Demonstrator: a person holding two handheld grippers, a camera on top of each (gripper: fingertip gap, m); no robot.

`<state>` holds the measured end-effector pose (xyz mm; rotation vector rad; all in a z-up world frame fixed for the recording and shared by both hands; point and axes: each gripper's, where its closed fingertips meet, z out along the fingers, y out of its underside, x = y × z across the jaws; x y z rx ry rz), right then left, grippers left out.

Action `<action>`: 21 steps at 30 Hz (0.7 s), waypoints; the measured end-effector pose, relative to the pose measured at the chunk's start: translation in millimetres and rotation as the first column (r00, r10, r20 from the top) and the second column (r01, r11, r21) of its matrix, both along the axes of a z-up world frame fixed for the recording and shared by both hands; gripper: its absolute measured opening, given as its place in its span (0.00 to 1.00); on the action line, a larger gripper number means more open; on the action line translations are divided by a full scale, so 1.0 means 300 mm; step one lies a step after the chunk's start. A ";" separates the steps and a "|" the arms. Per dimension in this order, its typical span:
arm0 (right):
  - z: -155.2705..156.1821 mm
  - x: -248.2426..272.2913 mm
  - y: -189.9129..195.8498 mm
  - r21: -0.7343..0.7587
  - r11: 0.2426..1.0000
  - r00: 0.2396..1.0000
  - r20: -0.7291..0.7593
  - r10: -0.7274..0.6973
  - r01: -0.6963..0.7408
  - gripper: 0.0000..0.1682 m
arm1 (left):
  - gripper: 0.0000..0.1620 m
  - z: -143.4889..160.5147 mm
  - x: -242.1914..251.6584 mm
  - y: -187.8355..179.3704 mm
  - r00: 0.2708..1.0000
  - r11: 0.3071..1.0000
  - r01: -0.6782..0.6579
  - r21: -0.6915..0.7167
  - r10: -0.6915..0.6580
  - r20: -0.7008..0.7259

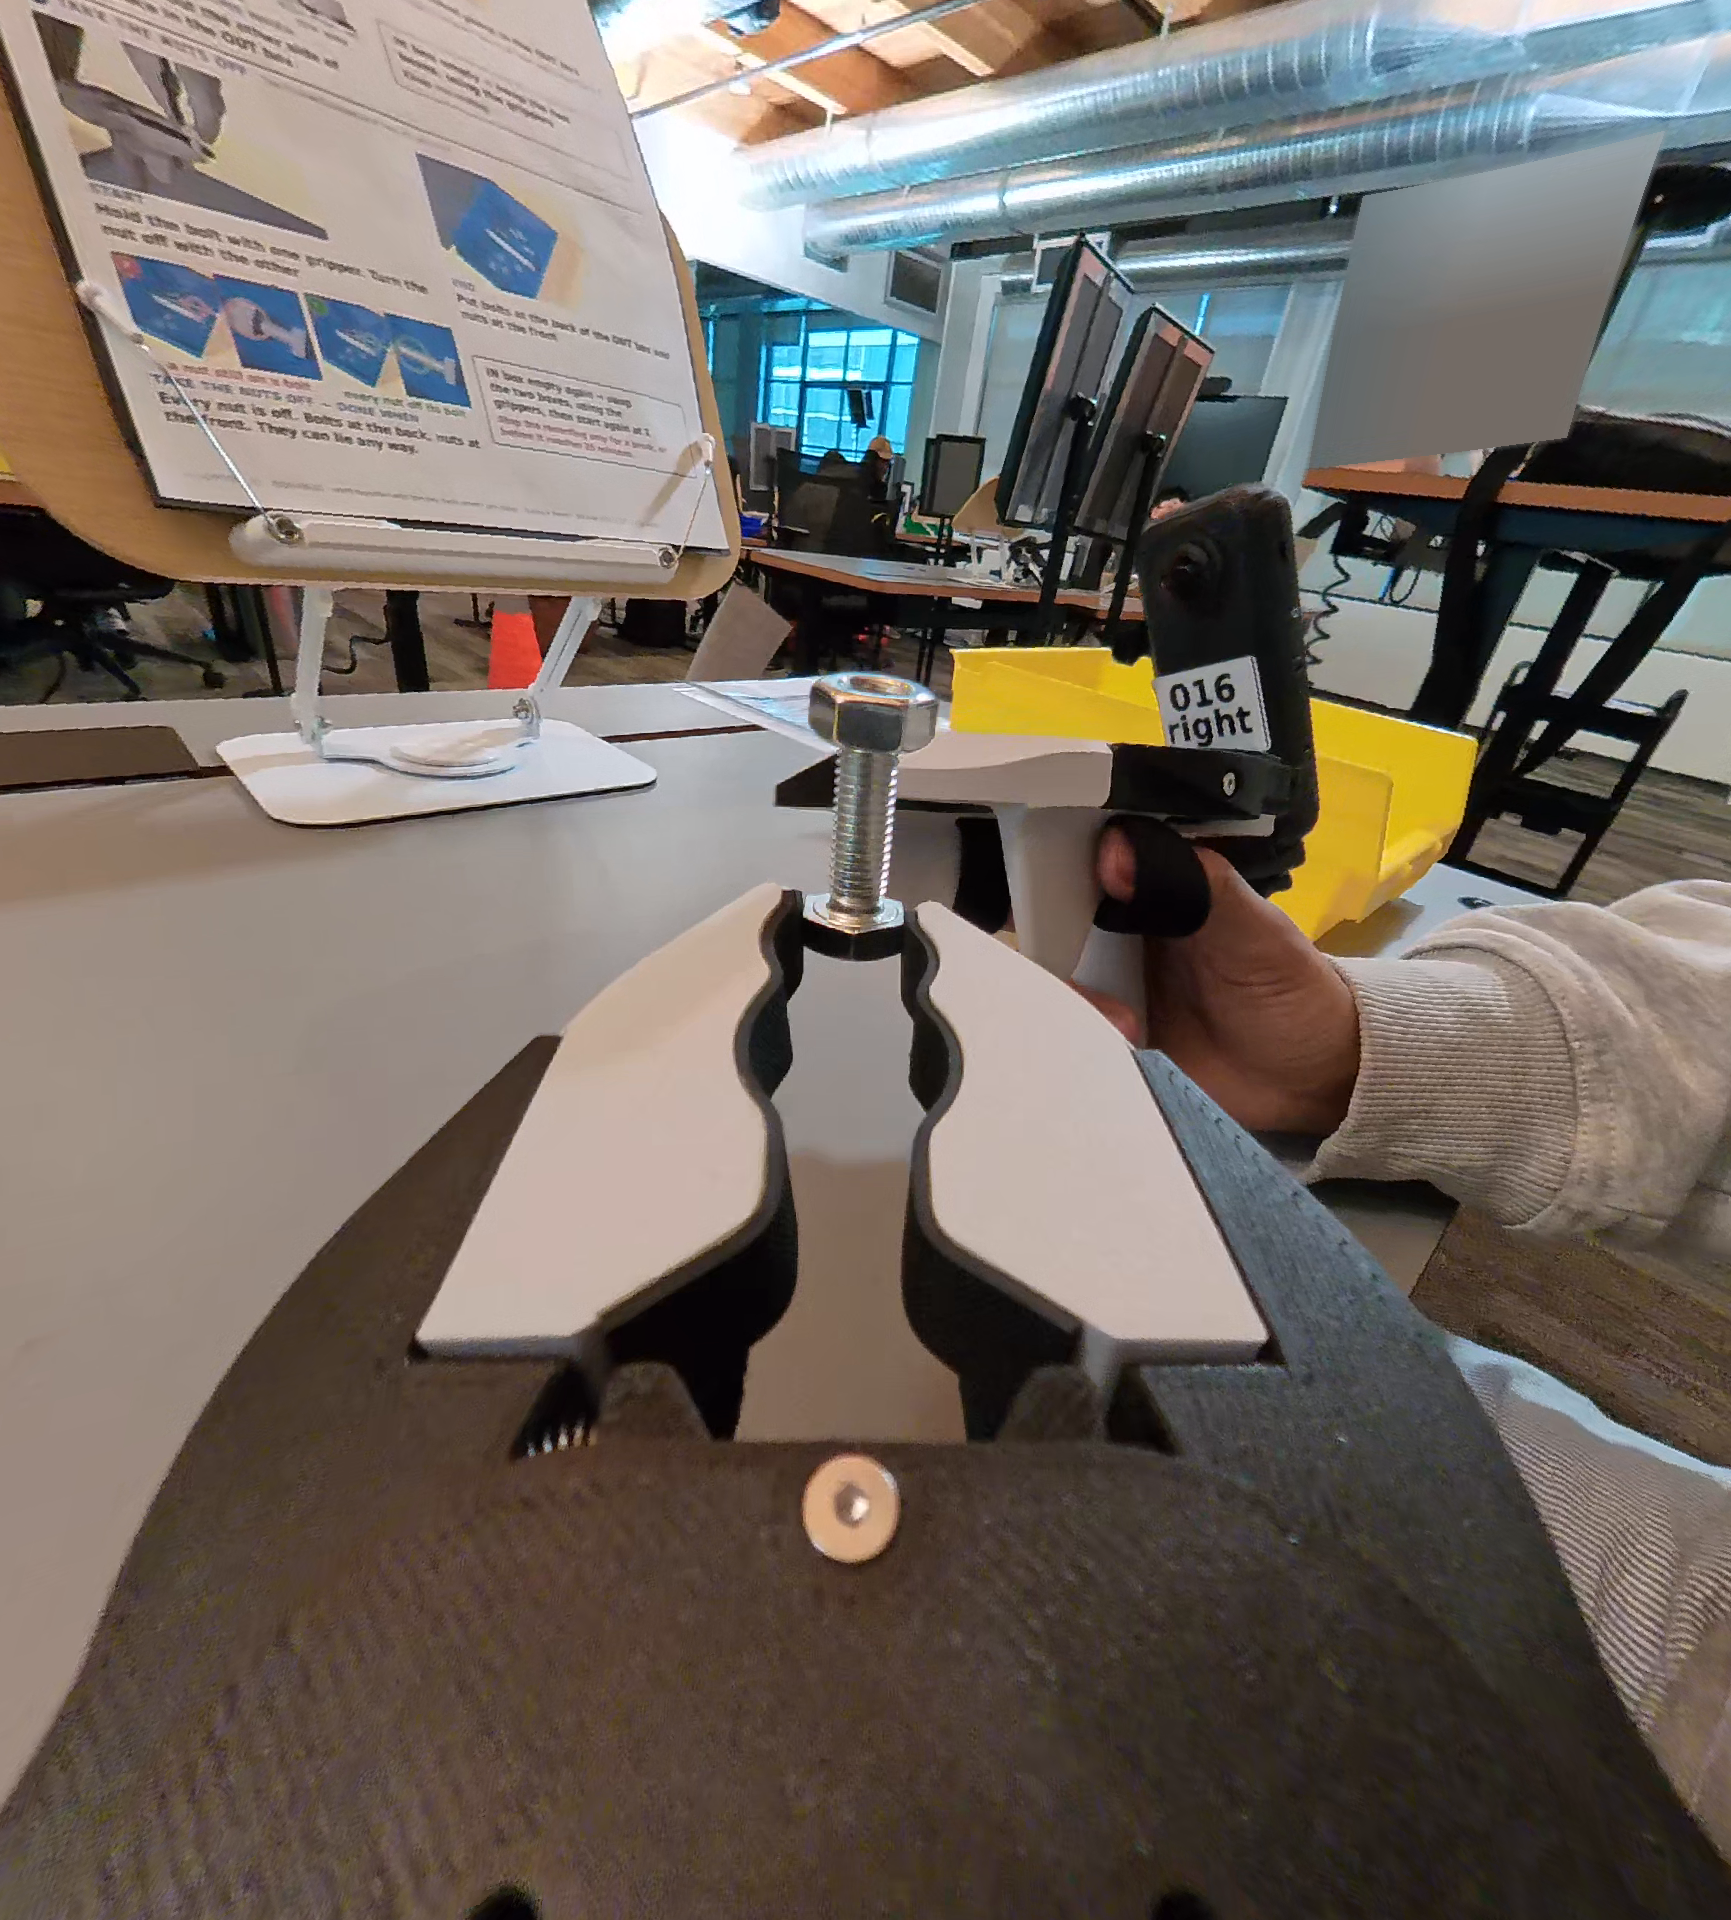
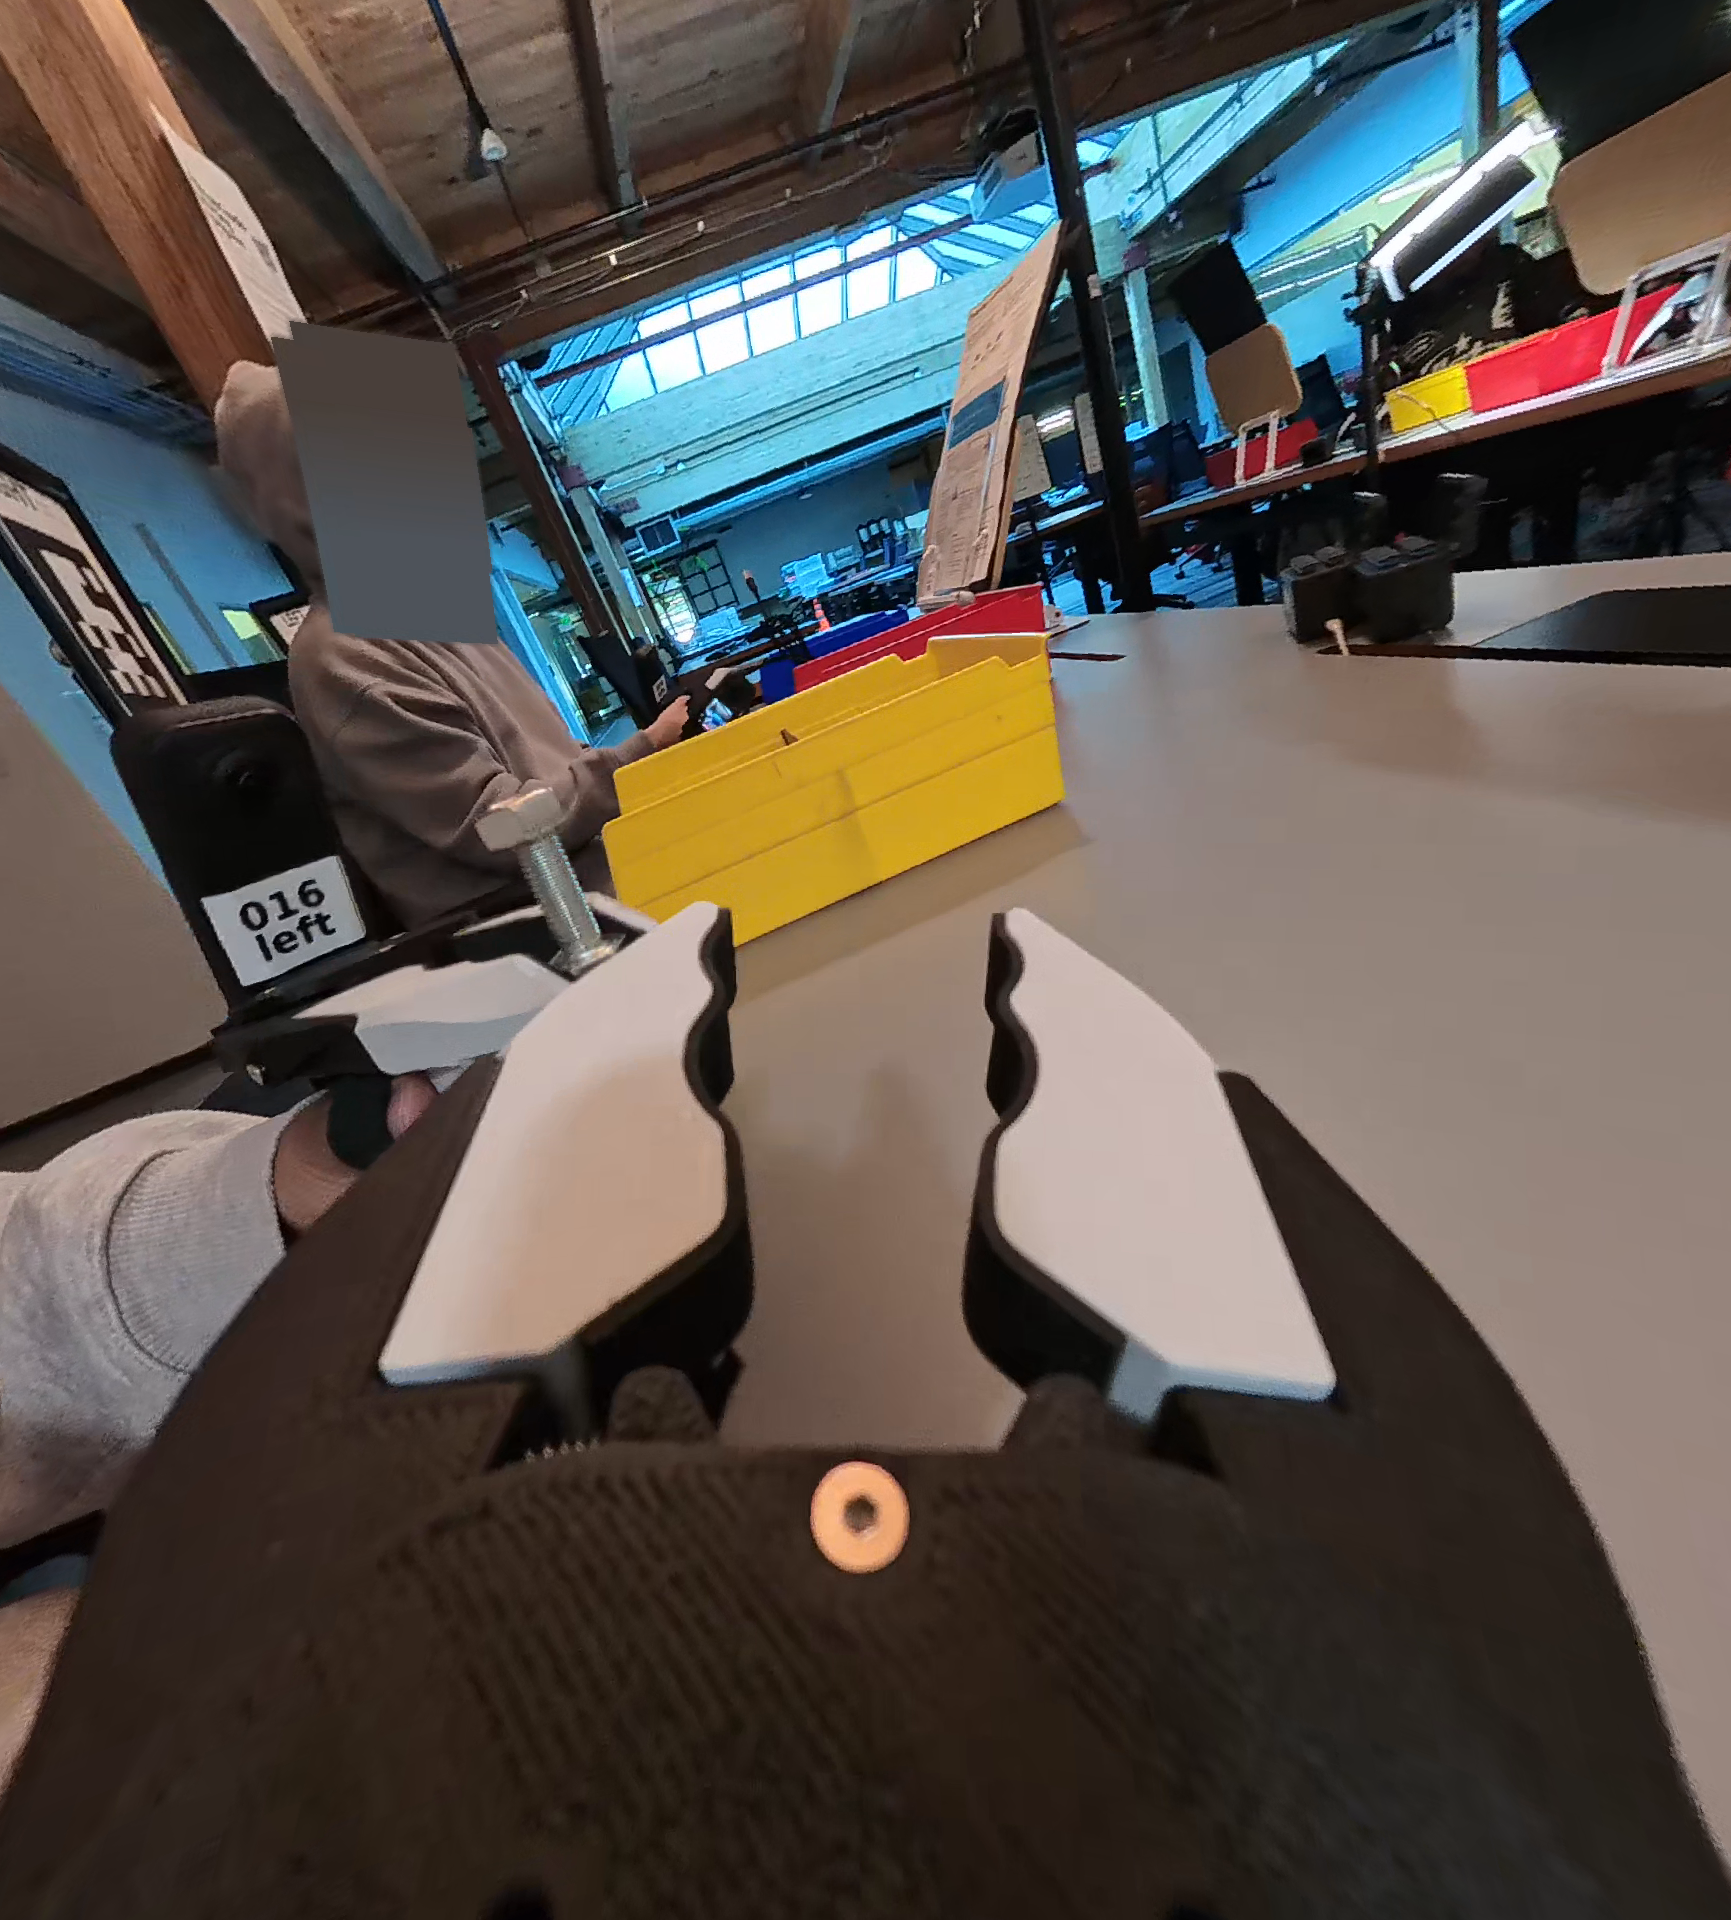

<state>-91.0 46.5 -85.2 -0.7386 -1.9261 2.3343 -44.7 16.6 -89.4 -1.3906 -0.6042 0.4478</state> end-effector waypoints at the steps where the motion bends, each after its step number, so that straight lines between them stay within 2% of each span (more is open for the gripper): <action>1: 0.003 0.002 -0.007 0.000 1.000 1.000 -0.005 0.006 -0.006 0.28 | 0.11 -0.002 0.002 -0.004 1.000 1.000 -0.005 -0.004 0.005 0.001; 11: -0.003 0.017 -0.044 -0.001 0.999 0.999 0.002 0.042 -0.042 0.27 | 0.11 -0.008 0.002 -0.023 1.000 1.000 -0.026 -0.005 0.026 0.003; 21: -0.002 0.016 0.074 0.022 0.998 0.998 -0.023 -0.057 0.057 0.27 | 0.11 0.002 -0.029 0.061 0.998 0.998 0.060 0.014 -0.060 0.006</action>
